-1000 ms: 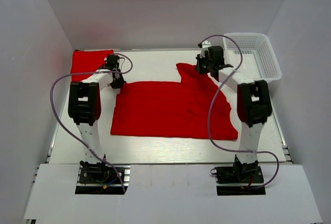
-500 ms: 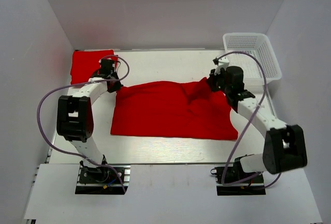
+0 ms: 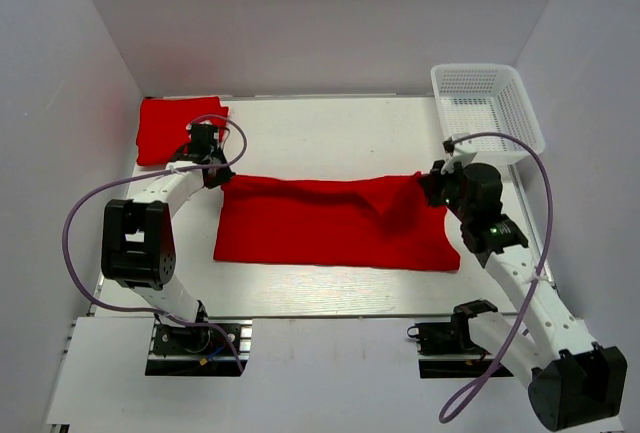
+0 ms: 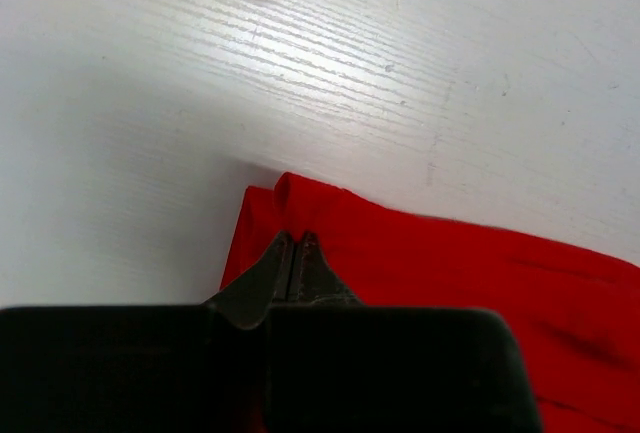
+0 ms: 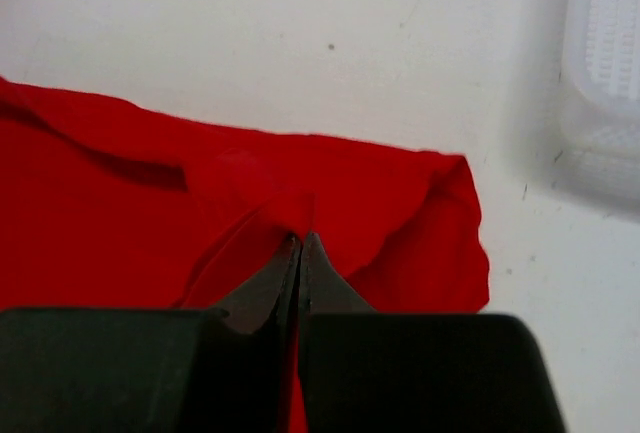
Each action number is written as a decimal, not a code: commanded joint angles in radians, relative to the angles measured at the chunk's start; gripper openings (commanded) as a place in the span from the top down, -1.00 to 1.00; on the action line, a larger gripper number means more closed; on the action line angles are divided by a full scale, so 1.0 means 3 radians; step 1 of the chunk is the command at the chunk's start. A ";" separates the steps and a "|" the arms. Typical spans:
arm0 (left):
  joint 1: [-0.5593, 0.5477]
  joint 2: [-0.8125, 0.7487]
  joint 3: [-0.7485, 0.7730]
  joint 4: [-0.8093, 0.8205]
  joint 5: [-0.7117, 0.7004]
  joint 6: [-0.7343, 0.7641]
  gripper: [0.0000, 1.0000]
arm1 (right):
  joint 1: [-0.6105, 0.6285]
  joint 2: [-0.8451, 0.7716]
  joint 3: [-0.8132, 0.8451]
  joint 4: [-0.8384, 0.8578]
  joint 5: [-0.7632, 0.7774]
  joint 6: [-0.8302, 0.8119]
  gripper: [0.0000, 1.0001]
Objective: Fold and stack the t-shirts
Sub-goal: Fold the other side of the tshirt into a rectangle, then rotate the tshirt 90 degrees
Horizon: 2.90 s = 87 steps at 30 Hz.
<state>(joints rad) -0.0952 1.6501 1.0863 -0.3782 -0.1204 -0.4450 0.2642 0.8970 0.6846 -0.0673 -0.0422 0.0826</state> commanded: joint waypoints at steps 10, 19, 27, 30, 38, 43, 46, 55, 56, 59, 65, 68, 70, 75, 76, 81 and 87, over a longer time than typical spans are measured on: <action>0.0010 -0.0075 0.0152 -0.0176 -0.0325 -0.0158 1.00 | 0.0004 -0.0541 -0.0492 -0.0854 0.0125 0.0455 1.00; 0.0010 -0.0009 0.0373 -0.0140 -0.0294 -0.0025 1.00 | -0.0006 -0.0694 -0.0308 -0.0941 0.0268 0.0532 1.00; 0.0010 -0.0070 -0.0112 -0.0038 -0.0396 -0.0101 1.00 | -0.0016 -0.0592 -0.0303 -0.1018 0.0207 0.0650 1.00; 0.0010 -0.0105 -0.0235 -0.0160 -0.0554 -0.0265 0.45 | -0.0016 -0.0597 -0.0298 -0.1339 0.0314 0.0829 1.00; 0.0041 -0.0555 0.0233 -0.1259 -0.1256 -0.1001 -1.00 | -0.0011 -0.0786 -0.0053 -0.2470 0.0795 0.1509 -0.80; 0.0041 -0.0770 0.0398 -0.1148 -0.0996 -0.0880 -1.00 | -0.0016 -0.0817 0.0065 -0.2063 0.0515 0.1182 -0.81; 0.0041 -0.0811 0.0357 -0.0816 -0.0634 -0.0629 -1.00 | -0.0011 -0.0623 0.0040 -0.1648 0.0040 0.0968 -0.81; -0.0046 -0.0336 0.0138 -0.0018 0.0743 -0.0153 -1.00 | 0.0004 0.0169 -0.0211 -0.0468 -0.0713 0.1034 -0.81; -0.0046 -0.0240 0.0072 0.0023 0.0805 -0.0153 -1.00 | 0.0009 0.0190 -0.0236 -0.0420 -0.0683 0.1125 -0.81; -0.0046 -0.0116 -0.0128 0.0105 0.0913 -0.0153 -1.00 | -0.0001 0.0323 -0.0354 -0.0303 -0.0479 0.1238 -0.81; -0.0046 -0.0116 -0.0466 -0.0094 0.0652 -0.0188 -1.00 | -0.0021 0.0716 -0.0523 -0.0027 -0.0356 0.1448 -0.81; -0.0046 -0.0269 -0.0629 -0.0176 0.0565 -0.0219 -1.00 | -0.0021 0.0951 -0.0543 0.0076 -0.0371 0.1504 -0.81; -0.0046 -0.0386 -0.0823 -0.0252 0.0494 -0.0219 -1.00 | -0.0021 0.1059 -0.0528 0.0086 -0.0330 0.1540 -0.81; -0.0046 -0.0689 -0.1156 -0.0610 0.0278 -0.0388 -1.00 | -0.0016 0.1279 -0.0487 0.0117 -0.0258 0.1576 -0.81; -0.0046 -0.0734 -0.1156 -0.0671 0.0243 -0.0444 -1.00 | -0.0016 0.1320 -0.0487 0.0127 -0.0258 0.1591 -0.81; -0.0046 -0.0888 -0.0830 -0.0790 0.0207 -0.0475 -1.00 | -0.0016 0.1320 -0.0487 0.0127 -0.0217 0.1601 -0.81; -0.0046 -0.1046 -0.0344 -0.0698 0.0324 -0.0327 -1.00 | -0.0016 0.1244 -0.0513 0.0148 -0.0202 0.1560 -0.81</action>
<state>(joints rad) -0.1085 1.4139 0.9100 -0.6144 -0.0235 -0.5663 0.2623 1.2804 0.5274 -0.0265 -0.1371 0.5587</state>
